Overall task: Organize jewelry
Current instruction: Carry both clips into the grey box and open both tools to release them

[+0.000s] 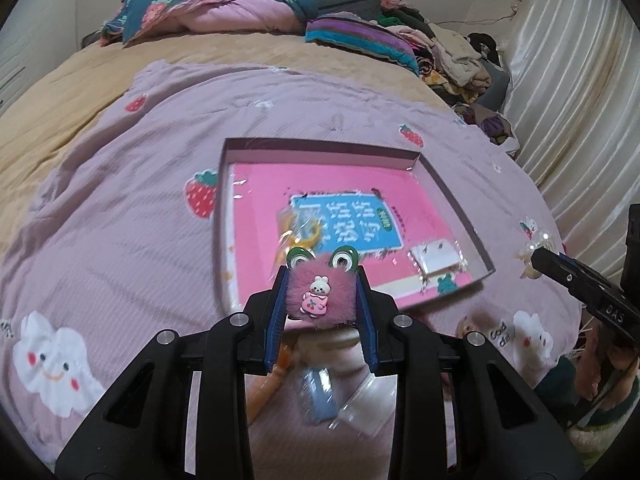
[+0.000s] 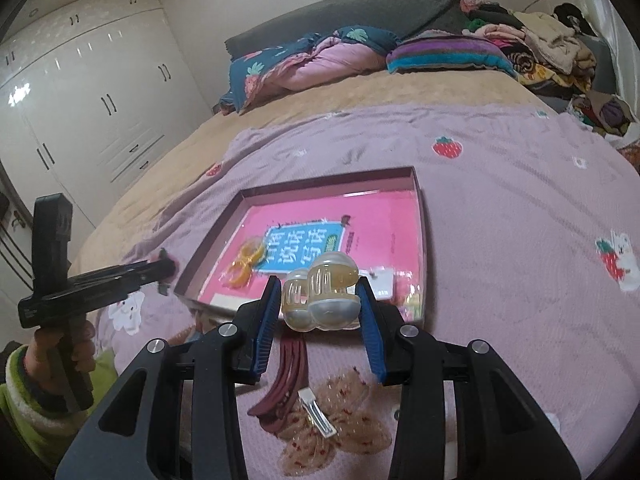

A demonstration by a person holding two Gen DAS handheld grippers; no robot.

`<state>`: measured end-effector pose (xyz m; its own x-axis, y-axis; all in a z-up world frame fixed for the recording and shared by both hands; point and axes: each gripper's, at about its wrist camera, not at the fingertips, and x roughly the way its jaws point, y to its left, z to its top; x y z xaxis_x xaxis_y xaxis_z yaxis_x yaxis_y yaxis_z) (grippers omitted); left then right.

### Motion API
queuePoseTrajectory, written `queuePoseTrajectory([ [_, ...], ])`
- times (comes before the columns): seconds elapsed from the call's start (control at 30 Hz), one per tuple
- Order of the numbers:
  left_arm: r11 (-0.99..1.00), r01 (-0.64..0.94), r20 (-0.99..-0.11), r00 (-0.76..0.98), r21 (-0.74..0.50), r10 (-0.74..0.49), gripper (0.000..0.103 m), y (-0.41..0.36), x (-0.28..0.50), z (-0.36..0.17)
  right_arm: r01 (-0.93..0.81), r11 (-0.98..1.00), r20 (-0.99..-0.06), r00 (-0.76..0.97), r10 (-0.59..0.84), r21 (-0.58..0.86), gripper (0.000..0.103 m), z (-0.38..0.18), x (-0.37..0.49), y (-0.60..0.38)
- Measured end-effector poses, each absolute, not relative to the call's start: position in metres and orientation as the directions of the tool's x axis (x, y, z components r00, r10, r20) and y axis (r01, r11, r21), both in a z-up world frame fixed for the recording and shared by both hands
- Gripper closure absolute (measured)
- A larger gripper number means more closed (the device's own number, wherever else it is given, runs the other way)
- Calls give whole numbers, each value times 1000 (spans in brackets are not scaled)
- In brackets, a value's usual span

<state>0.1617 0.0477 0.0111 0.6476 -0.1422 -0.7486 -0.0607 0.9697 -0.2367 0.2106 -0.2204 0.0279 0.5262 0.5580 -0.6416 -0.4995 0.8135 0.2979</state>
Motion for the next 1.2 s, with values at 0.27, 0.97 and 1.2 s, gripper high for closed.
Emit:
queuePoseTrajectory([
  [0.27,967,-38,-754,635,-250,-169,80,33,188,7,-495,819,-646,530,549,290,66,35,231,-210],
  [0.97,962,0,-796,563,-271,-224,79,16,226,-30,-432,859,-747,466,474,276,66,0,289,-192],
  [1.2,962,-14,-805,550,-273,-221,64,20,227,-38,-413,872,-787,431,441,263,66,-22,301,-183],
])
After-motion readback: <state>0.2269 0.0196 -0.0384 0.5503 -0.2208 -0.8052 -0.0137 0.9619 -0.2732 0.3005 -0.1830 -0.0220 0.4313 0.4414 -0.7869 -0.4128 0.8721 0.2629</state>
